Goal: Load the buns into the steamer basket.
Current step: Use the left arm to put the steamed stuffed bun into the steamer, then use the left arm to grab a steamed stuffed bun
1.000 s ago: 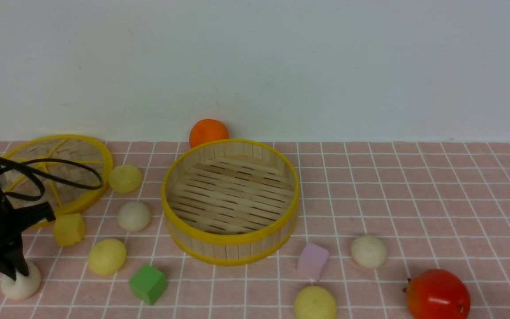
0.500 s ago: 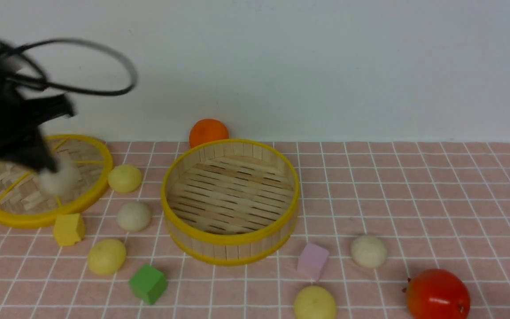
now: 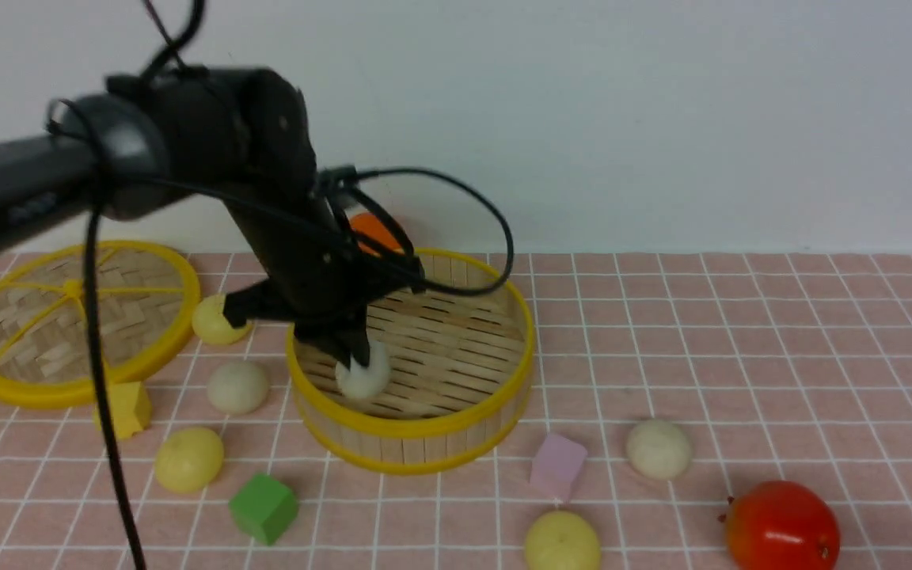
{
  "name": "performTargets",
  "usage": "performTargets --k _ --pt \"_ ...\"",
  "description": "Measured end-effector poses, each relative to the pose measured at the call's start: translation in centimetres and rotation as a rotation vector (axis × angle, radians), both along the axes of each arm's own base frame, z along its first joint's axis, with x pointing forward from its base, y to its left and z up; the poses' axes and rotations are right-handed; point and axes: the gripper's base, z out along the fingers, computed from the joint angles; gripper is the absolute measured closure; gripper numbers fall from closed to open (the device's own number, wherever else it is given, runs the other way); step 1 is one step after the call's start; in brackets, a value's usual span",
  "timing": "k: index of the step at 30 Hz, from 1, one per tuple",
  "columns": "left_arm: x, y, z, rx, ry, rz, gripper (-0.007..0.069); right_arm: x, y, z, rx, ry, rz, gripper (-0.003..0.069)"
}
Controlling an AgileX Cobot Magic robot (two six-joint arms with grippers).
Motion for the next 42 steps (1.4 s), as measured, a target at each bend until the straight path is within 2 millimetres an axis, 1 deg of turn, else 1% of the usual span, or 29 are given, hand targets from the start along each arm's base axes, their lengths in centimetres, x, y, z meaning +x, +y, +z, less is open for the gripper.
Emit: performTargets --k 1,3,4,6,8,10,11,12,13,14,15,17,18,19,20,21,23,24,25,26,27,28,30,31,32,33,35,36,42 --pt "0.2 0.0 -0.7 0.006 0.014 0.004 0.0542 0.0 0.0 0.0 0.0 0.0 0.0 0.0419" --pt "0.3 -0.1 -1.1 0.01 0.023 0.006 0.0517 0.0 0.0 0.0 0.0 0.0 0.0 0.0419" --pt "0.4 -0.1 -1.4 0.009 0.025 0.008 0.0473 0.0 0.0 0.0 0.0 0.0 0.0 0.0419" --pt "0.5 -0.2 -1.1 0.006 0.018 0.008 0.0398 0.0 0.0 0.0 0.0 0.0 0.0 0.0419" --pt "0.6 -0.2 -0.2 0.011 0.005 -0.011 0.0296 0.0 0.0 0.0 0.0 0.0 0.0 0.0419" --pt "0.6 -0.1 0.7 0.02 -0.01 -0.031 0.0244 0.0 0.0 0.0 0.0 0.0 0.0 0.0419" --pt "0.5 0.0 1.2 0.029 -0.016 -0.043 0.0213 0.0 0.0 0.0 0.0 0.0 0.0 0.0419" --pt "0.4 0.5 3.1 0.048 -0.046 -0.059 0.0163 0.0 0.0 0.0 0.0 0.0 0.0 0.0419" --pt "0.1 1.0 4.4 0.063 -0.068 -0.061 0.0143 0.0 0.0 0.0 0.0 0.0 0.0 0.0419" --pt "-0.1 1.4 5.2 0.072 -0.083 -0.06 0.0134 0.0 0.0 0.0 0.0 0.0 0.0 0.0419" --pt "-0.7 2.5 7.1 0.093 -0.115 -0.05 0.0125 0.0 0.0 0.0 0.0 0.0 0.0 0.0419" --pt "-1.4 4.5 9.6 0.103 -0.17 -0.012 0.0127 0.0 0.0 0.0 0.0 0.0 0.0 0.0419" --pt "-1.7 5.6 10.3 0.101 -0.188 0.013 0.0134 0.0 0.0 0.0 0.0 0.0 0.0 0.0419" --pt "-1.7 5.8 10.2 0.102 -0.184 0.017 0.0134 0.0 0.0 0.0 0.0 0.0 0.0 0.0419" --pt "-1.9 7.6 10.5 0.1 -0.197 0.062 0.0155 0.0 0.0 0.0 0.0 0.0 0.0 0.0419" --pt "-1.8 8.4 10.1 0.104 -0.191 0.081 0.0165 0.0 0.0 0.0 0.0 0.0 0.0 0.0419" --pt "-1.3 9.4 8.4 0.111 -0.177 0.102 0.019 0.0 0.0 0.0 0.0 0.0 0.0 0.0419" --pt "-1.1 9.5 8.1 0.109 -0.179 0.104 0.0195 0.0 0.0 0.0 0.0 0.0 0.0 0.0419" --pt "-0.1 10.1 6.5 0.108 -0.183 0.12 0.0214 0.0 0.0 0.0 0.0 0.0 0.0 0.0419" --pt "0.0 10.2 6.3 0.109 -0.183 0.124 0.0219 0.0 0.0 0.0 0.0 0.0 0.0 0.0419" --pt "0.7 10.5 5.6 0.107 -0.19 0.134 0.0228 0.0 0.0 0.0 0.0 0.0 0.0 0.0419" --pt "1.9 10.9 4.3 0.105 -0.191 0.15 0.0241 0.0 0.0 0.0 0.0 0.0 0.0 0.0419" --pt "3.5 11.5 3.0 0.104 -0.19 0.17 0.0252 0.0 0.0 0.0 0.0 0.0 0.0 0.0419" --pt "4.3 11.8 2.5 0.104 -0.192 0.18 0.0256 0.0 0.0 0.0 0.0 0.0 0.0 0.0419" --pt "4.5 11.9 2.1 0.106 -0.185 0.182 0.0256 0.0 0.0 0.0 0.0 0.0 0.0 0.0419" --pt "5.7 12.3 1.4 0.106 -0.189 0.194 0.0258 0.0 0.0 0.0 0.0 0.0 0.0 0.0419" --pt "6.6 12.5 0.6 0.108 -0.187 0.198 0.0258 0.0 0.0 0.0 0.0 0.0 0.0 0.0419" --pt "7.2 12.5 -0.1 0.11 -0.181 0.198 0.0258 0.0 0.0 0.0 0.0 0.0 0.0 0.0419" --pt "9.1 12.4 -1.9 0.119 -0.21 0.176 0.0258 0.0 0.0 0.0 0.0 0.0 0.0 0.0419"
